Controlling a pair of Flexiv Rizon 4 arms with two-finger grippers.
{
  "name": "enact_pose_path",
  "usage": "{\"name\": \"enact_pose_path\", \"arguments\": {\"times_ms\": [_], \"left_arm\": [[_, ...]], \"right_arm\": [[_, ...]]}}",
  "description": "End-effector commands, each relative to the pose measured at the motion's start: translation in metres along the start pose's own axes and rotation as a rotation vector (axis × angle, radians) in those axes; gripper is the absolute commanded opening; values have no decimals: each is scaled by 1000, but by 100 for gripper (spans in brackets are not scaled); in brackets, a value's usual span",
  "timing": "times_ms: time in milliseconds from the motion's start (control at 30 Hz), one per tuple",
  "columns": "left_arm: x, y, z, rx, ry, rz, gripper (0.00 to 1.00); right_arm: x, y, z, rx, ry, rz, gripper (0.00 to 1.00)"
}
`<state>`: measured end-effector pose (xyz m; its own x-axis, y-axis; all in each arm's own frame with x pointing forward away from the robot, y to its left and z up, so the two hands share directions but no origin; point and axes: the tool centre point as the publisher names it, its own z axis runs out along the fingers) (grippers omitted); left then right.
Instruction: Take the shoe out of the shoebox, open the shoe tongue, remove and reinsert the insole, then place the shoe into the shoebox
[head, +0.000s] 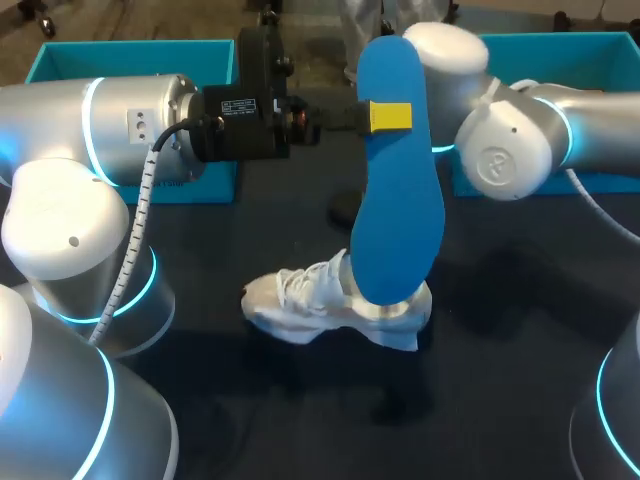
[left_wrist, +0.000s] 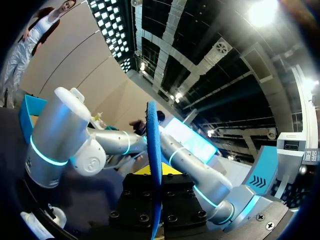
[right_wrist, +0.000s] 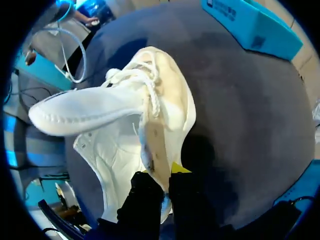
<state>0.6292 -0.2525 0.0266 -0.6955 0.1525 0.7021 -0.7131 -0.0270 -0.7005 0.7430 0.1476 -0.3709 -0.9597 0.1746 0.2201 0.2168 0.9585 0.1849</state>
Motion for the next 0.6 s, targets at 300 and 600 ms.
{"name": "enact_pose_path", "arguments": {"times_ms": [300,600], "left_arm": [[-1,2,1,5,2,1,0],[-1,2,1,5,2,1,0]], "right_arm": [[5,2,-34,-122,146,350,0],[11,19,-39,-207,131,693,0]]}}
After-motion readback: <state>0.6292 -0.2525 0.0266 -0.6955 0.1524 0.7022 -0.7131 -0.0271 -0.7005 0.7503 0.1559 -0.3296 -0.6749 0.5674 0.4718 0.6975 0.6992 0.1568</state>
